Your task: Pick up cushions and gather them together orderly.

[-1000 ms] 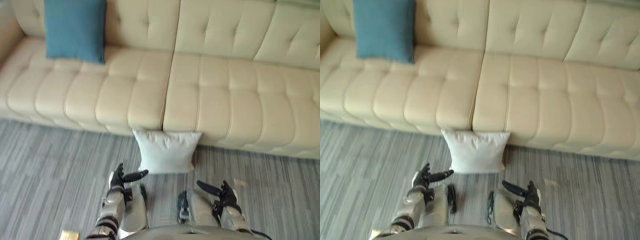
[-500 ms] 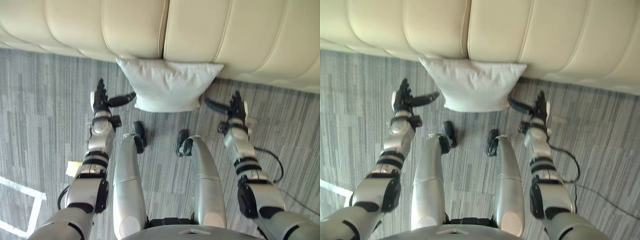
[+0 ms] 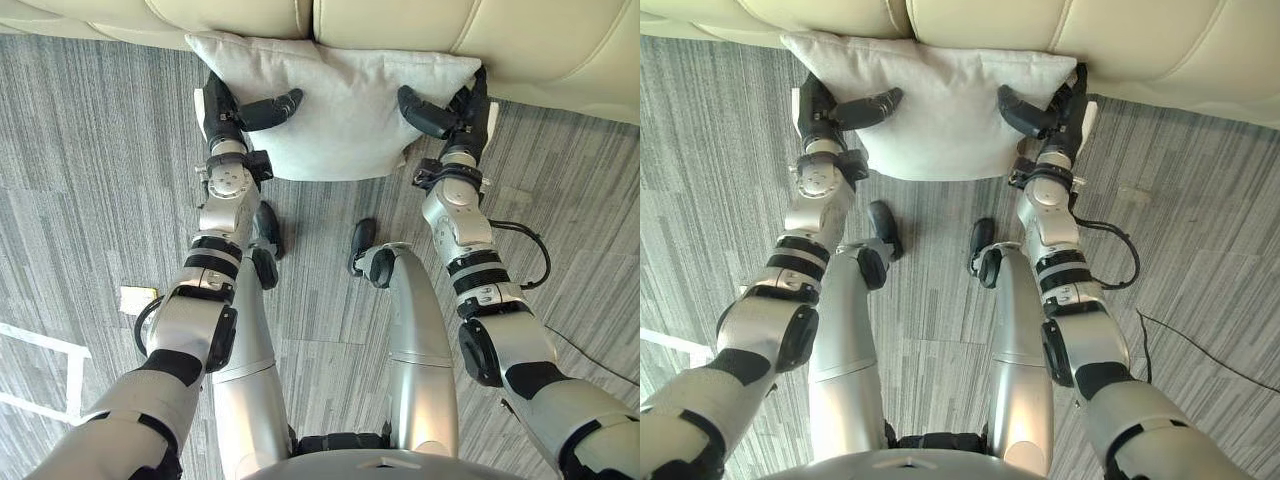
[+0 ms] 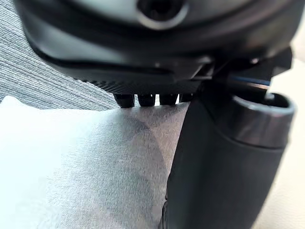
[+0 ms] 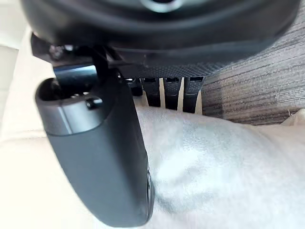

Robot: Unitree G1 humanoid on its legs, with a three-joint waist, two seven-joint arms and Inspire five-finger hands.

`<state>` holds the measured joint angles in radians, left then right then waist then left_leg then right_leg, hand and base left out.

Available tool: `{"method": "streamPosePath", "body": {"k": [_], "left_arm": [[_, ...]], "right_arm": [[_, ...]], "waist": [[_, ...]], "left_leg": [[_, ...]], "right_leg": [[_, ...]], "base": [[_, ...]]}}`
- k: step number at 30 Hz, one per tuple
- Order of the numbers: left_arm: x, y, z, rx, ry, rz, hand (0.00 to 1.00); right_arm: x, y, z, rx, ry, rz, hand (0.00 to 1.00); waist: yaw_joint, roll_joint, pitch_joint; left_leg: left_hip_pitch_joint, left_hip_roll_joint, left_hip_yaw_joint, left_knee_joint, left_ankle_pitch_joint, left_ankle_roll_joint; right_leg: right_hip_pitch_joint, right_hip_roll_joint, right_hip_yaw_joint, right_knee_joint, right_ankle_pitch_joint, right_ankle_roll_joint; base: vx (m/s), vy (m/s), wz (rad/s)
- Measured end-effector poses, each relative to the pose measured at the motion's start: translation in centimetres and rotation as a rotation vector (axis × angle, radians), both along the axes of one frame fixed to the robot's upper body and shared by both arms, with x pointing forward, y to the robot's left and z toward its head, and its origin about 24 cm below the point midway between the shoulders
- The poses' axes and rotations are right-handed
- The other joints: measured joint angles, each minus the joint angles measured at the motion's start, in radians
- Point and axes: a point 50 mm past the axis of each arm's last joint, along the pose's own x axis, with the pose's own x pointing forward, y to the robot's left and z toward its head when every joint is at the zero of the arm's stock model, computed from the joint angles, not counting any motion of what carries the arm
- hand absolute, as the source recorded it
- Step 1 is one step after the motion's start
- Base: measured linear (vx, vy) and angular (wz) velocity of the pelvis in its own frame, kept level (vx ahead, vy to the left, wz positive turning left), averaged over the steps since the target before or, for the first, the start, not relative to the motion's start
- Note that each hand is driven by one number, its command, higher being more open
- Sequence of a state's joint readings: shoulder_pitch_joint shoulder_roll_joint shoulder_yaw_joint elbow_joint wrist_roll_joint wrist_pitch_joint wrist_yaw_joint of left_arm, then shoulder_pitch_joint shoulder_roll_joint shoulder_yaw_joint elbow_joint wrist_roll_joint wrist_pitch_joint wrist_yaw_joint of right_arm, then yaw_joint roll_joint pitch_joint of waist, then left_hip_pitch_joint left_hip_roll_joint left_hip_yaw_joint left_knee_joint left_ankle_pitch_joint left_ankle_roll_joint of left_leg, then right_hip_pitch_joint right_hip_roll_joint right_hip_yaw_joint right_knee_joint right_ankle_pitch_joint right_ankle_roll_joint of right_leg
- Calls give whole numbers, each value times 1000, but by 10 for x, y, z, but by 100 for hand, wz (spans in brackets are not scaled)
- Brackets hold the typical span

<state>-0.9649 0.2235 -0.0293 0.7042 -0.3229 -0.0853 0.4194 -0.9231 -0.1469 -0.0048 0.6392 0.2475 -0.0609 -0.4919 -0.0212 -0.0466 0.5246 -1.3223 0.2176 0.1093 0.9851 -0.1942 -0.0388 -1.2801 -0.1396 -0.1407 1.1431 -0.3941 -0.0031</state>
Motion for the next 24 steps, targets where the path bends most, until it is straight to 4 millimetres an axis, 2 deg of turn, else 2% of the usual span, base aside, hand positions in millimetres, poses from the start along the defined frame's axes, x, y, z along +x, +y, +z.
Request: {"method": "streamPosePath", "body": {"k": [5, 9, 14, 15, 16, 18, 19, 20, 24], "left_arm": [[-10, -16, -3, -8, -37, -26, 0], [-24, -14, -12, -17, -64, -34, 0], [-57, -31, -60, -58, -5, -99, 0], [-70, -39, -76, -70, 16, -128, 0], [-73, -40, -78, -71, 18, -133, 0], [-88, -45, -88, -88, 29, -158, 0], [-99, -48, -98, -96, 50, -176, 0], [-103, -48, -103, -96, 59, -180, 0], [-136, -41, -134, -109, 144, -177, 0]], "right_arm": [[-6, 8, -4, -70, -4, 33, 0], [-25, 5, -15, -75, -46, 43, 0], [-66, -7, -58, -45, -22, 13, 0], [-82, -14, -72, -57, -8, -11, 0], [-85, -15, -74, -59, -7, -15, 0], [-105, -21, -81, -56, -12, -33, 0], [-122, -25, -88, -75, -6, -50, 0], [-127, -26, -92, -79, 2, -51, 0], [-158, -25, -119, -117, 97, -25, 0]], "waist": [[-2, 0, 0], [0, 0, -1], [7, 3, -25], [10, 3, -39], [10, 3, -42], [9, 3, -58], [15, 2, -61], [15, 3, -65], [20, 5, -174]], "left_leg": [[0, -2, -7, 6, 22, -1], [89, -3, -5, -18, 31, -8], [365, -16, 15, -169, 54, -21], [450, -17, 20, -214, 54, -22], [462, -18, 21, -221, 55, -22], [540, -28, 29, -254, 54, -20], [631, -35, 41, -293, 50, -17], [661, -37, 44, -307, 50, -16], [815, -41, 74, -393, 40, -15]], "right_leg": [[-1, -2, -3, 13, 10, -19], [79, -1, -3, 1, 13, -24], [351, 8, -20, -153, 38, -22], [441, 14, -23, -207, 47, -12], [455, 14, -24, -217, 48, -12], [534, 14, -24, -261, 55, -1], [626, 13, -23, -307, 59, 7], [658, 13, -23, -326, 61, 9], [812, 22, -16, -442, 77, 36]], "base": [[-98, 30, 2], [-66, 16, 0], [48, 8, -3], [85, 20, -3], [128, 44, -4], [111, 77, -3], [118, 90, -4], [125, 80, -3], [106, 53, -10]]}}
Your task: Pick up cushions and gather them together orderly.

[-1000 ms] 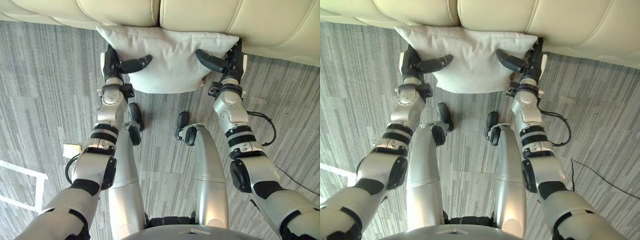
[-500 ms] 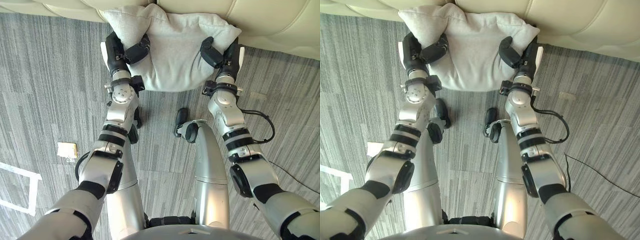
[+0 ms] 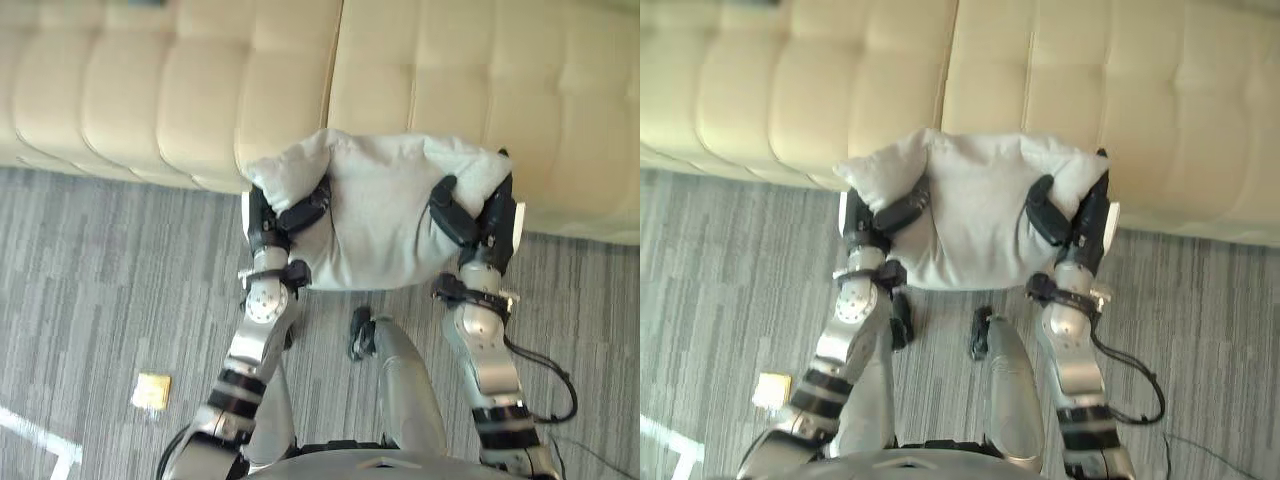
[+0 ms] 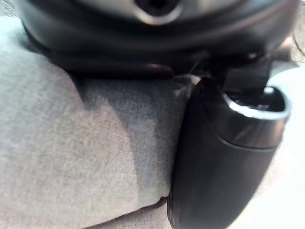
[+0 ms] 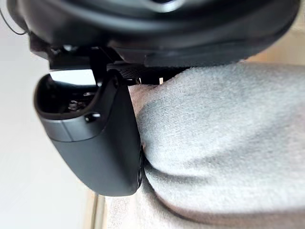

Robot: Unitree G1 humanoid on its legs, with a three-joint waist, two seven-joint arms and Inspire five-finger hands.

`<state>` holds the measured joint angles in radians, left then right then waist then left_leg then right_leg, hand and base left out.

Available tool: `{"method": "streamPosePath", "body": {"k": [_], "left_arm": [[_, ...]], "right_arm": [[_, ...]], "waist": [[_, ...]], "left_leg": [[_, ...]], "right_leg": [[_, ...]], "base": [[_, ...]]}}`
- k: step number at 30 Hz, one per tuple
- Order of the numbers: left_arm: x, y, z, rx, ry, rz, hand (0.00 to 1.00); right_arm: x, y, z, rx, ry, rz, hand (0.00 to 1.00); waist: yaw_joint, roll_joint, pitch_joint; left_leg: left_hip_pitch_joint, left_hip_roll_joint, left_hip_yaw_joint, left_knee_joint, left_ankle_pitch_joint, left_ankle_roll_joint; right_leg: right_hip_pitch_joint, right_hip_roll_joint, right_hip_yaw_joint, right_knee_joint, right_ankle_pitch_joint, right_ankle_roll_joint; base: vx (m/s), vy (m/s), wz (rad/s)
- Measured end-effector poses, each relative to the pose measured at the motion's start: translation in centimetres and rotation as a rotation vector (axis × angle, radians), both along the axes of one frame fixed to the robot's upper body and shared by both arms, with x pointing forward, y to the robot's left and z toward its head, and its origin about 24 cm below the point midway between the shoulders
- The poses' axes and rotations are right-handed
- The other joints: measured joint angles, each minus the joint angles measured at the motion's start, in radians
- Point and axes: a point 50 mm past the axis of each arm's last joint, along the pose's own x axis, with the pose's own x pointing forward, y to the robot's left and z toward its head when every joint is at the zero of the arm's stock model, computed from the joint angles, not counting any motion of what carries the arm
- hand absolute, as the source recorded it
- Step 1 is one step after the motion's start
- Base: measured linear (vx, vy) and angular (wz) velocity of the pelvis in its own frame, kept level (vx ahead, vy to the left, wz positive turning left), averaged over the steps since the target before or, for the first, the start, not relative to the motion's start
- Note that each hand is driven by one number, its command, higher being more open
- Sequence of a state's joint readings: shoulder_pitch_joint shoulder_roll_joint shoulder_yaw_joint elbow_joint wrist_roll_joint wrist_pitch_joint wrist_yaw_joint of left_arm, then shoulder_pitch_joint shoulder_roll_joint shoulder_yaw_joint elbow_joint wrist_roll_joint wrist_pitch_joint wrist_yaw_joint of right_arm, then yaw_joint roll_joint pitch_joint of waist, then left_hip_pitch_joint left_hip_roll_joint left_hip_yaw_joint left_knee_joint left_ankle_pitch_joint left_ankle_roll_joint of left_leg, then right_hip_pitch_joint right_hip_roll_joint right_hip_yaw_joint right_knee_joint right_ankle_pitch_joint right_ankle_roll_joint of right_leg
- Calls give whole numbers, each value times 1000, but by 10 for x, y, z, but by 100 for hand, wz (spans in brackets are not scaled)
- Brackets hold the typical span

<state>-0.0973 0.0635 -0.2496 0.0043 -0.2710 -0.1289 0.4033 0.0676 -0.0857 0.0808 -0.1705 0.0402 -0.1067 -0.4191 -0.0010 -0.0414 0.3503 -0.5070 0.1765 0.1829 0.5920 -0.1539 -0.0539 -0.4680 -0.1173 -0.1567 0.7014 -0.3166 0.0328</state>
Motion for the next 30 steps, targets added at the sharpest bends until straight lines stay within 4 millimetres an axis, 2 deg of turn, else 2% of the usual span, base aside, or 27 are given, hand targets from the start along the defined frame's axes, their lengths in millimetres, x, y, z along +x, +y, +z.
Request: {"method": "streamPosePath", "body": {"k": [3, 5, 6, 8, 14, 15, 16, 17, 19, 20, 21, 23, 24, 25, 26, 27, 28, 30], "left_arm": [[-20, 9, -19, 13, 59, 13, 0], [-27, 12, -26, 20, 87, 17, 0], [-34, 15, -34, 25, 119, 20, 0], [-40, 17, -41, 27, 146, 19, 0], [-52, 21, -63, 54, 249, 5, 0], [-52, 22, -64, 65, 255, 0, 0], [-53, 24, -65, 76, 262, -1, 0], [-55, 26, -67, 85, 271, 0, 0], [-55, 28, -68, 93, 274, 0, 0], [-55, 28, -68, 93, 274, -2, 0], [-56, 26, -70, 101, 283, -14, 0], [-57, 22, -74, 93, 300, -33, 0], [-57, 20, -75, 93, 299, -42, 0], [-56, 17, -76, 89, 302, -55, 0], [-56, 12, -79, 85, 315, -75, 0], [-56, 12, -79, 84, 317, -78, 0], [-57, 9, -81, 81, 327, -91, 0], [-59, 5, -82, 65, 330, -108, 0]], "right_arm": [[-16, 4, -16, -30, 67, 36, 0], [-20, 5, -20, -55, 89, 49, 0], [-21, 6, -26, -78, 113, 62, 0], [-20, 6, -33, -105, 145, 68, 0], [-20, 2, -66, -180, 292, 98, 0], [-19, 1, -68, -186, 303, 103, 0], [-18, 0, -70, -199, 312, 116, 0], [-18, 1, -72, -206, 322, 125, 0], [-19, 1, -72, -217, 324, 138, 0], [-19, 0, -72, -223, 325, 139, 0], [-19, -2, -73, -235, 329, 138, 0], [-17, -7, -72, -263, 330, 138, 0], [-16, -9, -70, -267, 325, 133, 0], [-17, -12, -71, -272, 332, 125, 0], [-21, -16, -75, -274, 366, 112, 0], [-22, -17, -76, -274, 370, 110, 0], [-29, -19, -76, -271, 380, 99, 0], [-38, -22, -67, -266, 344, 78, 0]], "waist": [[1, 11, -68], [0, 17, -88], [0, 19, -118], [-6, 23, -126], [-14, 17, -127], [-19, 16, -128], [-25, 16, -123], [-27, 19, -125], [-34, 22, -129], [-42, 22, -133], [-57, 23, -137], [-46, 64, -160], [-52, 75, -167], [-61, 88, -174], [-60, 92, -176], [-60, 92, -176], [-58, 92, -176], [-40, 91, -176]], "left_leg": [[85, 4, 29, -42, -21, -1], [115, 1, 43, -55, -28, -1], [131, -1, 60, -65, -39, 0], [154, -2, 71, -61, -58, 4], [285, -25, 87, -70, -117, 9], [305, -33, 86, -98, -122, 14], [346, -35, 81, -145, -123, 23], [373, -35, 80, -172, -122, 24], [402, -33, 79, -208, -124, 22], [411, -34, 79, -224, -123, 12], [425, -41, 66, -223, -127, -21], [430, -8, 42, -242, -123, -51], [435, -1, 34, -260, -111, -66], [427, 12, 10, -240, -105, -75], [386, 51, -28, -78, -87, -77], [377, 57, -34, -44, -79, -74], [329, 83, -42, 107, -26, -55], [241, 126, -17, 319, -19, -40]], "right_leg": [[79, 16, 21, -75, 11, 13], [105, 19, 31, -102, 15, 17], [110, 22, 52, -117, 20, 13], [133, 23, 62, -128, 23, 15], [146, -22, 47, 47, 57, 58], [138, -28, 44, 73, 80, 46], [99, -39, 43, 140, 109, 14], [97, -32, 45, 110, 73, 4], [86, -16, 51, -54, 66, 3], [76, -4, 63, -167, 94, 20], [99, 12, 79, -277, 252, -8], [83, 44, 78, -258, 235, -23], [81, 52, 71, -258, 222, -29], [98, 63, 51, -273, 215, -39], [179, 88, 22, -323, 206, -53], [194, 91, 18, -331, 205, -55], [259, 96, -1, -368, 201, -62], [349, 94, -9, -421, 196, -69]], "base": [[97, 76, -27], [84, 63, -29], [104, 68, -31], [182, 96, -28], [130, 52, -20], [73, 1, -12], [74, -10, -18], [93, -27, -24], [112, -49, -7], [207, -123, 21], [248, -121, 17], [327, -114, -17], [402, -189, -14], [447, -252, 20], [311, -175, 24], [348, -178, 32], [213, -100, 27], [242, -79, 18]]}}
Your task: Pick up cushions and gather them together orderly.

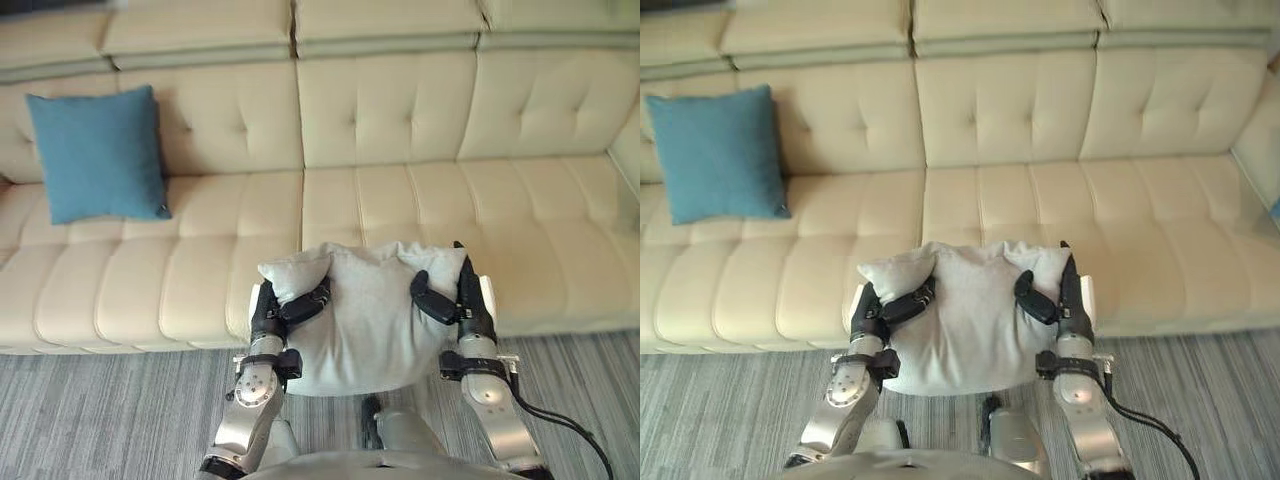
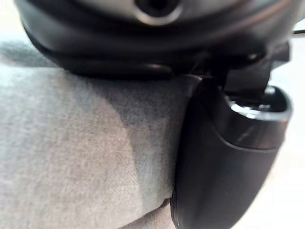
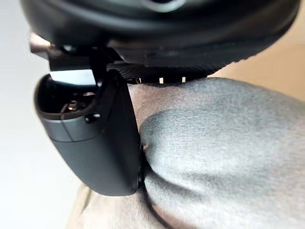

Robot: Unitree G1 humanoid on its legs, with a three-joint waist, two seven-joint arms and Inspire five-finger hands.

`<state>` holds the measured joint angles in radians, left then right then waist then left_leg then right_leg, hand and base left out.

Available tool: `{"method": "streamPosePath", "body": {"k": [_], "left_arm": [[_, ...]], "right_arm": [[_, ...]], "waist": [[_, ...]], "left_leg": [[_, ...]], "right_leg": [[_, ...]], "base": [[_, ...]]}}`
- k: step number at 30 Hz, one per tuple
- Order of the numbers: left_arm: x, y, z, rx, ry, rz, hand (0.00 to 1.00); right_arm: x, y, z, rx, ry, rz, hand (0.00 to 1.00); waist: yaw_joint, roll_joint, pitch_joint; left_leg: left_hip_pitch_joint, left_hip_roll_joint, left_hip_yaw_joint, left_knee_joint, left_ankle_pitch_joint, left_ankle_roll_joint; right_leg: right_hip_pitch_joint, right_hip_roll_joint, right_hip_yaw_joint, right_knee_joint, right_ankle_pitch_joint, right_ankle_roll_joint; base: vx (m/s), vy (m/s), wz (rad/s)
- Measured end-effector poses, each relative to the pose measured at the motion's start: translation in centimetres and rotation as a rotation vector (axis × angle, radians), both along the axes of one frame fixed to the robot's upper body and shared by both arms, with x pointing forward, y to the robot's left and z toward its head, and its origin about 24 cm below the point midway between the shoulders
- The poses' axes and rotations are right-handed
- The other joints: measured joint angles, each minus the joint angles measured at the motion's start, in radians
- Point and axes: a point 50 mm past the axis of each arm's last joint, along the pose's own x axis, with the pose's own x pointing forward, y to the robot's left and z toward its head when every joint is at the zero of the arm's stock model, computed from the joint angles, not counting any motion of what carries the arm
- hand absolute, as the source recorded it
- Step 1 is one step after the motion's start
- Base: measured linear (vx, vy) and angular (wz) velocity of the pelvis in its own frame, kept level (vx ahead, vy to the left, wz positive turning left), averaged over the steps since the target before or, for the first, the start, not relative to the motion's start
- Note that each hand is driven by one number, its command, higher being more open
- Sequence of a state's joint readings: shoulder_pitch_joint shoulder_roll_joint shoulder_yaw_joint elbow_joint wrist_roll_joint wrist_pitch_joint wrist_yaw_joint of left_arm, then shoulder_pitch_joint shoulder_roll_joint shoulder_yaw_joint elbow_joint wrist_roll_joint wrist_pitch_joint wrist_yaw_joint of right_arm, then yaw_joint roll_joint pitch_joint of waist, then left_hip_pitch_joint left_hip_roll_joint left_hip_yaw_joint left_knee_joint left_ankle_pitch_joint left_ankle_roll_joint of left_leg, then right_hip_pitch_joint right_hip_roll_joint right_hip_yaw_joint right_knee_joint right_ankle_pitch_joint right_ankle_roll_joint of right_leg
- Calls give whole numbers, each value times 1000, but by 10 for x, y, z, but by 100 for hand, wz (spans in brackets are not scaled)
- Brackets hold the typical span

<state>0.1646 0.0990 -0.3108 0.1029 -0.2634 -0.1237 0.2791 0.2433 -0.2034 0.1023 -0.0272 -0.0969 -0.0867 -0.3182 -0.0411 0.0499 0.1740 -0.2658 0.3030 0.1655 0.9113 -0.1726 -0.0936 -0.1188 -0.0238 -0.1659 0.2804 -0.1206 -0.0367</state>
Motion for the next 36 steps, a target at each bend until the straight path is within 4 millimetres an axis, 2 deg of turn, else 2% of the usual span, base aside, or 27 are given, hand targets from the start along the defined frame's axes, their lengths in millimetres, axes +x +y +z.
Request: {"method": "streamPosePath", "body": {"k": [2, 5, 6, 7, 8, 9, 11, 13, 16, 18, 20, 23, 24, 25, 26, 27, 28, 29, 30, 31, 33, 36], "left_arm": [[1, -3, 1, -13, -6, -3, 0], [4, -9, 4, -32, -18, -13, 0], [4, -15, 6, -35, -24, -37, 0], [3, -18, 4, -35, -17, -51, 0], [3, -17, 4, -27, -15, -55, 0], [3, -12, 2, 1, -13, -67, 0], [2, -8, 0, 23, -4, -75, 0], [0, -3, -1, 48, 0, -80, 0], [0, 3, -2, 74, 2, -84, 0], [0, 4, -2, 81, 1, -85, 0], [2, 3, 2, 74, -14, -89, 0], [3, 0, 5, 64, -27, -99, 0], [4, 1, 5, 70, -30, -101, 0], [5, 3, 6, 76, -32, -101, 0], [5, 3, 5, 79, -31, -100, 0], [7, 4, 6, 81, -35, -98, 0], [9, 5, 8, 87, -43, -101, 0], [9, 4, 8, 88, -44, -103, 0], [10, 1, 7, 82, -40, -107, 0], [10, 0, 8, 76, -40, -105, 0], [11, 1, 7, 78, -38, -101, 0], [12, 1, 8, 78, -41, -103, 0]], "right_arm": [[-1, 0, 12, 3, -51, -5, 0], [0, -4, 21, -2, -92, -25, 0], [0, -9, 21, -11, -91, -45, 0], [0, -13, 18, -21, -79, -55, 0], [0, -14, 15, -17, -67, -64, 0], [-1, -10, 7, 18, -37, -84, 0], [-3, -7, -1, 38, -8, -90, 0], [-2, -4, -5, 42, 13, -71, 0], [1, -1, -9, 27, 32, -49, 0], [6, 0, -10, 23, 36, -42, 0], [12, 0, -7, 15, 27, -39, 0], [15, -3, -6, 3, 22, -43, 0], [15, -3, -5, 3, 21, -44, 0], [15, -3, -5, -2, 19, -41, 0], [15, -3, -5, -1, 20, -40, 0], [15, -2, -5, 0, 20, -39, 0], [16, -2, -5, -4, 21, -38, 0], [15, -3, -6, -6, 22, -40, 0], [17, -5, -7, -14, 28, -40, 0], [21, -8, -4, -32, 24, -28, 0], [23, -7, -6, -29, 37, -24, 0], [23, -8, -5, -21, 36, -28, 0]], "waist": [[10, -1, -1], [32, 3, -11], [34, 18, -22], [32, 44, -42], [30, 40, -47], [28, -4, -47], [27, -30, -55], [33, -34, -56], [35, -35, -55], [36, -42, -51], [31, -60, -43], [10, -94, -24], [-2, -109, -17], [-12, -116, -11], [-15, -108, -5], [-19, -104, -2], [-18, -117, -7], [-24, -117, -7], [-22, -104, -1], [-6, -72, 1], [4, -49, -2], [7, -46, -3]], "left_leg": [[-58, 13, 24, 17, -15, 25], [-83, -14, 22, -225, -13, 39], [-65, -48, -8, -415, 90, 42], [-37, -54, -36, -510, 138, 7], [-15, -66, -46, -550, 118, -16], [17, -108, -30, -603, 135, -2], [40, -142, -14, -628, 140, 7], [70, -168, 16, -651, 139, 19], [92, -168, 59, -662, 135, 23], [116, -163, 107, -668, 127, 27], [119, -167, 136, -652, 107, 38], [120, -172, 132, -605, 79, 43], [126, -179, 120, -606, 71, 51], [131, -180, 104, -607, 62, 59], [130, -179, 97, -608, 59, 56], [123, -180, 72, -611, 59, 53], [107, -201, 50, -610, 64, 46], [102, -209, 35, -609, 65, 44], [100, -222, 12, -607, 71, 34], [73, -198, 0, -579, 64, 27], [66, -177, -11, -578, 65, 22], [87, -153, -21, -610, 70, 10]], "right_leg": [[55, -12, -5, -41, 0, 0], [69, -33, -7, -57, -2, 6], [70, -34, -7, -56, -11, 34], [70, -21, 0, -54, -26, 63], [68, -23, -1, -50, -30, 70], [63, -63, 11, -32, -38, 81], [63, -99, 29, -21, -52, 102], [69, -123, 63, -29, -52, 107], [64, -123, 106, -44, -41, 122], [43, -121, 155, -20, -43, 120], [7, -132, 190, 36, -58, 115], [-46, -140, 199, 185, -68, 113], [-59, -147, 200, 235, -70, 107], [-92, -150, 205, 306, -72, 84], [-109, -146, 213, 323, -96, 68], [-117, -120, 248, 250, -113, 76], [-115, -106, 273, 146, -84, 103], [-109, -105, 279, 144, -66, 118], [-116, -113, 269, 145, -65, 119], [-121, -91, 265, 140, -58, 115], [-107, -73, 247, 107, -40, 118], [-59, -46, 226, 41, -19, 108]], "base": [[146, 9, 7], [107, 123, 2], [133, 226, 3], [150, 250, 8], [159, 273, 4], [128, 219, 13], [66, 138, 4], [24, 123, -17], [0, 64, -44], [-13, 35, -71], [-26, 44, -56], [-40, 21, -8], [-38, -13, 25], [-41, -38, 27], [-39, -66, 33], [-46, -72, 51], [-35, -80, 63], [-1, -101, 67], [38, -90, 33], [51, -83, 14], [125, -68, 0], [173, -61, 5]]}}
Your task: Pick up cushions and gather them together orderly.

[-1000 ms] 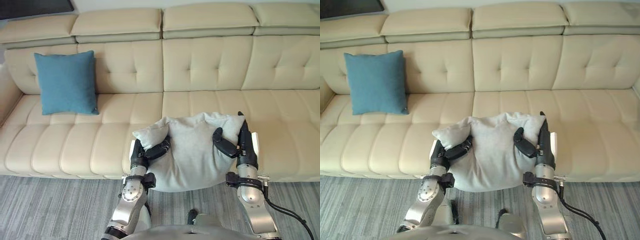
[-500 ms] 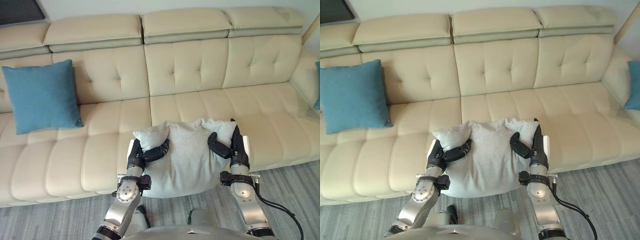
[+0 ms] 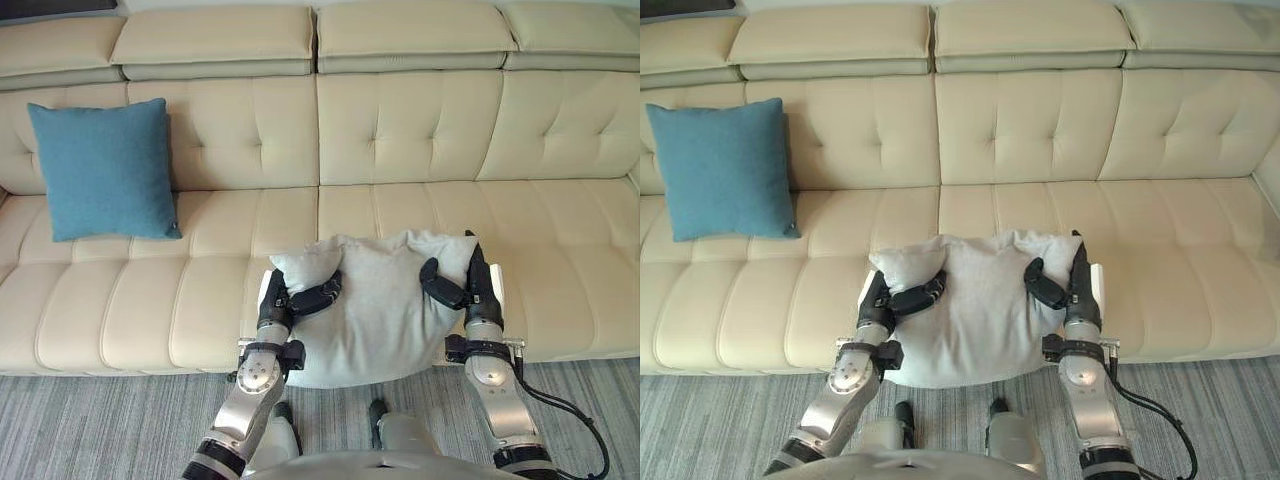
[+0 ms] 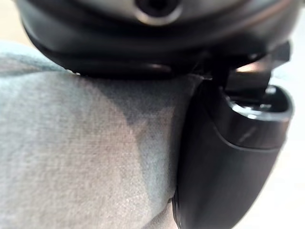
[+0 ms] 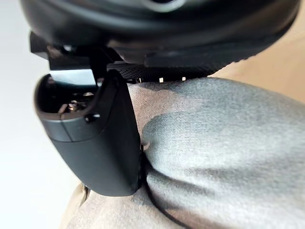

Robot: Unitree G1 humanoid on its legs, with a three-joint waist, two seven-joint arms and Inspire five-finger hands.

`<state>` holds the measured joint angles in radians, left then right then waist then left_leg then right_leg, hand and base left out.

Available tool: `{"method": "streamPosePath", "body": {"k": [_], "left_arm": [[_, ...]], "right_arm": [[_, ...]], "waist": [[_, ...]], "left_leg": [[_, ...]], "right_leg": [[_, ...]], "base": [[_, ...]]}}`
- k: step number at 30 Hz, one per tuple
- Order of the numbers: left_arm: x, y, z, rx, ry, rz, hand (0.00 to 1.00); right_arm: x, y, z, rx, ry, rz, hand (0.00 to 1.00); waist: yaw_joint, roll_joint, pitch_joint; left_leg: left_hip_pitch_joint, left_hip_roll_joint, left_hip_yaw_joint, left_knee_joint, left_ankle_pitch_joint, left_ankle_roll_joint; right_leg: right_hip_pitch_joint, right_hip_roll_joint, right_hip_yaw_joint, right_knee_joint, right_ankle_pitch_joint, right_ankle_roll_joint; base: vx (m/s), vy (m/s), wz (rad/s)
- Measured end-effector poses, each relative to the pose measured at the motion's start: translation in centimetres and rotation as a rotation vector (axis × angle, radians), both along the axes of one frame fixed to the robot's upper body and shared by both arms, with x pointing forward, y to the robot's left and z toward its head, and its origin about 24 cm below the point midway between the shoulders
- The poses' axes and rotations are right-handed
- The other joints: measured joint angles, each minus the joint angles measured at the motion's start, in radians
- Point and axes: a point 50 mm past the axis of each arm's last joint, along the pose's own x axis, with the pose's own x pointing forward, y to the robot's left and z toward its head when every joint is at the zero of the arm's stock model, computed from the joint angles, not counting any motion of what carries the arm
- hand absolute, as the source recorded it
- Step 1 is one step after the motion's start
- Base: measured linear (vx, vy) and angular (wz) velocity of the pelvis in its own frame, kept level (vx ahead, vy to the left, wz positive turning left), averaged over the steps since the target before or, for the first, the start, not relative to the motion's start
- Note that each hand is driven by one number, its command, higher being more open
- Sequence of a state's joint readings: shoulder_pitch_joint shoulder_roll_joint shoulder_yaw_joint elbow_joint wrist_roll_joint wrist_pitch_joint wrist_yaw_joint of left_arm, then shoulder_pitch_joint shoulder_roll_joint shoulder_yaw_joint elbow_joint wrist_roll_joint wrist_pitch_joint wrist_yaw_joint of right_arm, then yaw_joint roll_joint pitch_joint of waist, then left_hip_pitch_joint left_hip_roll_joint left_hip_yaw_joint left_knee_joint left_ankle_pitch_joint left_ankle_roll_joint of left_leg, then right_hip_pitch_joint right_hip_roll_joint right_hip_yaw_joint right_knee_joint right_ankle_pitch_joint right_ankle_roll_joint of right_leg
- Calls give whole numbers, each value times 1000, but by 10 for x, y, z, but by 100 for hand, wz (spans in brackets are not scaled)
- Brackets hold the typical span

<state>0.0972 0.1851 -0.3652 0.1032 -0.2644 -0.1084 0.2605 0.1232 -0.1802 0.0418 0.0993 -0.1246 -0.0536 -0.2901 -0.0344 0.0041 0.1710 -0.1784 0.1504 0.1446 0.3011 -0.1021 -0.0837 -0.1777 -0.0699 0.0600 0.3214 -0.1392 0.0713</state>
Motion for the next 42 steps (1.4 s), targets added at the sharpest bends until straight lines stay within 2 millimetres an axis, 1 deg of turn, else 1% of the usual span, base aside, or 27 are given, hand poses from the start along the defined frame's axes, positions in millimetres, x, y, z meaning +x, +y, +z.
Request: {"method": "streamPosePath", "body": {"k": [4, 7, 9, 11, 14, 16, 17, 18, 19, 20, 22, 23, 24, 25, 26, 27, 28, 30, 31, 32, 33, 35, 36, 37, 38, 42], "left_arm": [[4, -5, 4, -14, -15, -11, 0], [14, -7, 13, -13, -56, -16, 0], [22, -8, 21, -5, -95, -7, 0], [28, -6, 27, 10, -122, 0, 0], [46, -4, 48, 34, -208, 37, 0], [63, -3, 71, 53, -295, 65, 0], [68, -3, 77, 60, -317, 74, 0], [79, -1, 88, 77, -356, 99, 0], [93, -1, 102, 97, -399, 133, 0], [93, -1, 103, 98, -400, 133, 0], [115, -3, 137, 115, -501, 194, 0], [119, -4, 142, 124, -518, 203, 0], [126, -1, 157, 144, -562, 231, 0], [131, 2, 167, 159, -592, 249, 0], [134, 3, 174, 165, -609, 260, 0], [141, 3, 187, 179, -636, 271, 0], [145, 4, 195, 189, -652, 275, 0], [158, 6, 226, 226, -710, 297, 0], [161, 6, 235, 231, -725, 303, 0], [165, 6, 252, 237, -758, 314, 0], [166, 7, 257, 241, -768, 318, 0], [171, 8, 281, 258, -807, 340, 0], [172, 8, 286, 260, -814, 344, 0], [173, 8, 297, 263, -836, 351, 0], [173, 9, 302, 265, -843, 356, 100], [173, 12, 319, 275, -875, 389, 100]], "right_arm": [[3, -5, 7, -3, -29, -15, 0], [10, -6, 18, -10, -78, -15, 0], [19, -5, 28, -15, -120, -15, 0], [25, -3, 34, -25, -148, -11, 0], [45, 5, 56, -38, -243, -2, 0], [65, 13, 81, -75, -343, -4, 0], [71, 16, 87, -79, -365, -6, 0], [84, 21, 100, -98, -409, -4, 0], [96, 24, 117, -134, -462, -7, 0], [96, 25, 118, -134, -463, -7, 0], [115, 32, 157, -202, -596, -41, 0], [118, 33, 164, -212, -615, -50, 0], [124, 38, 180, -235, -660, -67, 0], [129, 40, 191, -242, -690, -77, 0], [131, 41, 199, -249, -710, -82, 0], [135, 42, 210, -278, -739, -96, 0], [138, 42, 217, -291, -753, -103, 0], [146, 46, 243, -293, -797, -133, 0], [148, 46, 250, -289, -811, -145, 0], [149, 48, 263, -282, -842, -158, 0], [150, 49, 267, -279, -851, -164, 0], [152, 53, 286, -266, -896, -187, 0], [152, 54, 290, -264, -904, -190, 0], [152, 56, 299, -258, -925, -199, 100], [152, 57, 302, -253, -934, -206, 100], [149, 64, 315, -225, -980, -233, 100]], "waist": [[-1, 0, 0], [-3, 0, -1], [-2, 3, -3], [-3, 3, -3], [-2, 4, -2], [-2, 4, 0], [-2, 4, 1], [-2, 4, 4], [0, 7, 21], [0, 7, 22], [-1, 17, 63], [0, 20, 73], [0, 23, 99], [2, 24, 116], [3, 27, 119], [3, 33, 129], [3, 36, 134], [2, 39, 165], [3, 40, 172], [1, 45, 191], [1, 45, 197], [-4, 49, 230], [-6, 50, 234], [-9, 51, 250], [-10, 51, 252], [-14, 55, 260]], "left_leg": [[30, -1, 3, -45, 8, -11], [45, -3, 13, -80, 16, -13], [61, -4, 28, -120, 31, -12], [63, -7, 36, -137, 41, -10], [30, -13, 50, -147, 55, 1], [-36, -24, 53, -147, 79, 13], [-54, -27, 53, -147, 86, 16], [-88, -36, 53, -146, 100, 23], [-121, -43, 48, -137, 111, 28], [-122, -43, 48, -137, 111, 28], [-207, -51, 21, -127, 142, 38], [-216, -52, 15, -128, 147, 38], [-230, -55, 5, -147, 166, 34], [-241, -56, 2, -161, 183, 34], [-257, -58, -4, -170, 194, 33], [-275, -62, -14, -182, 212, 34], [-287, -65, -17, -192, 223, 33], [-307, -70, -22, -238, 271, 36], [-315, -71, -23, -248, 279, 32], [-330, -71, -27, -256, 292, 30], [-333, -72, -27, -261, 297, 29], [-351, -72, -33, -278, 316, 16], [-358, -73, -35, -279, 319, 14], [-367, -72, -40, -286, 328, 11], [-372, -72, -42, -298, 337, 11], [-390, -70, -48, -332, 365, -8]], "right_leg": [[25, 2, -3, -32, 5, -1], [25, 2, 3, -47, 16, -2], [24, 4, 10, -68, 42, -2], [18, 3, 16, -76, 55, -4], [-16, -2, 31, -103, 91, -3], [-80, -11, 34, -111, 119, 0], [-97, -13, 35, -115, 126, -1], [-124, -21, 35, -125, 138, 5], [-143, -27, 32, -136, 150, 7], [-144, -27, 32, -136, 150, 7], [-208, -37, 15, -134, 168, 20], [-216, -37, 12, -134, 172, 22], [-233, -40, 1, -133, 180, 24], [-250, -40, -3, -130, 184, 24], [-268, -40, -8, -127, 187, 24], [-288, -41, -18, -123, 191, 24], [-304, -42, -23, -117, 192, 24], [-353, -43, -28, -92, 192, 23], [-368, -43, -29, -85, 192, 23], [-391, -43, -32, -71, 192, 22], [-402, -43, -32, -63, 191, 22], [-437, -42, -33, -40, 189, 19], [-446, -42, -33, -35, 188, 17], [-461, -42, -35, -24, 187, 15], [-474, -41, -35, -18, 184, 13], [-519, -39, -36, 12, 174, 4]], "base": [[125, -24, 0], [64, 8, -8], [34, 33, -15], [-4, 33, -13], [-60, 51, -14], [-131, 55, -3], [-175, 52, 2], [-182, 44, 9], [-188, 42, 9], [-229, 33, 24], [-227, 17, 31], [-176, -9, 29], [-152, -16, 22], [-179, -23, 23], [-113, -32, 20], [-77, -31, 21], [-97, -54, 22], [-86, -70, 13], [-54, -91, 9], [-36, -76, 5], [-27, -74, 6], [-25, -73, 4], [-26, -85, 7], [-17, -54, 7], [-13, -63, 7], [-1, -59, 5]]}}
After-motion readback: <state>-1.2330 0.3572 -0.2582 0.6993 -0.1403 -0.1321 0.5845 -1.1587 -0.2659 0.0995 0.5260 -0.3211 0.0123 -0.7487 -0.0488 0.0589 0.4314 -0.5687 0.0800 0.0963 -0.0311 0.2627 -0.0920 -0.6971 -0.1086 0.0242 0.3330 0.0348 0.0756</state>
